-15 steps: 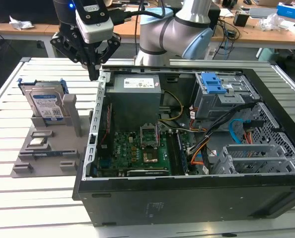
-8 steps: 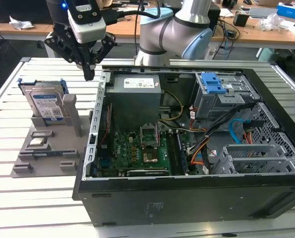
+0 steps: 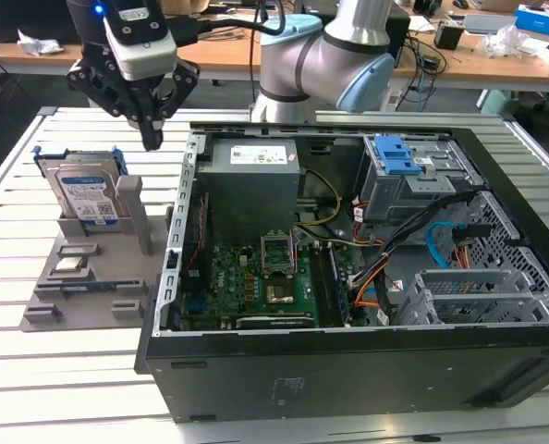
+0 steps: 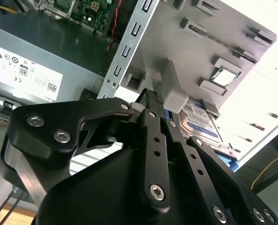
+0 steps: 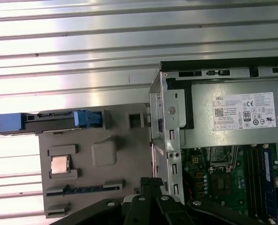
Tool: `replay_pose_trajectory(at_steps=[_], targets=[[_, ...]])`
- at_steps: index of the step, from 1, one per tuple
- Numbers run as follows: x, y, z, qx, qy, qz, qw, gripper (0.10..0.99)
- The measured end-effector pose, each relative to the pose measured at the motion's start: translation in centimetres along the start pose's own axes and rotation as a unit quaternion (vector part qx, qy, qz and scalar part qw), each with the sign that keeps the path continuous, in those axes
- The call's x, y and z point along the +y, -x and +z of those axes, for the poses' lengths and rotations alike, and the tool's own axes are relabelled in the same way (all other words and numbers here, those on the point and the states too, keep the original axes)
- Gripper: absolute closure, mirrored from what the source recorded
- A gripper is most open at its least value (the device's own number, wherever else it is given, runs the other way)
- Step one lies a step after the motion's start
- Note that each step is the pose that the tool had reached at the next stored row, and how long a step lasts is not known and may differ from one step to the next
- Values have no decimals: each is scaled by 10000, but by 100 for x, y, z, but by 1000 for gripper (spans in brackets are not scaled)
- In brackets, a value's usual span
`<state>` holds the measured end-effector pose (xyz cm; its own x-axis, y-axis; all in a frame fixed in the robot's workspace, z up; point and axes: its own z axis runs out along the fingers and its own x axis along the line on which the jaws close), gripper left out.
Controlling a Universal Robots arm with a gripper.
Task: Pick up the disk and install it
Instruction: 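Reach for the disk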
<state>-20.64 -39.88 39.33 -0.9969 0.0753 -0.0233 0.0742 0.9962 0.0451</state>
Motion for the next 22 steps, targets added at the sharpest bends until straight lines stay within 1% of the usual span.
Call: replay_pose_trajectory(at_steps=[2,4,9,11,22], targets=[[-2,-27,-1,0,0,0,10000,980],[-6,-75,-2,0,0,0,10000,980],[-12,-161,-4,0,0,0,10000,980],[-15,-207,-5,0,0,0,10000,980],[-29,-391,-10,0,0,0,10000,980]])
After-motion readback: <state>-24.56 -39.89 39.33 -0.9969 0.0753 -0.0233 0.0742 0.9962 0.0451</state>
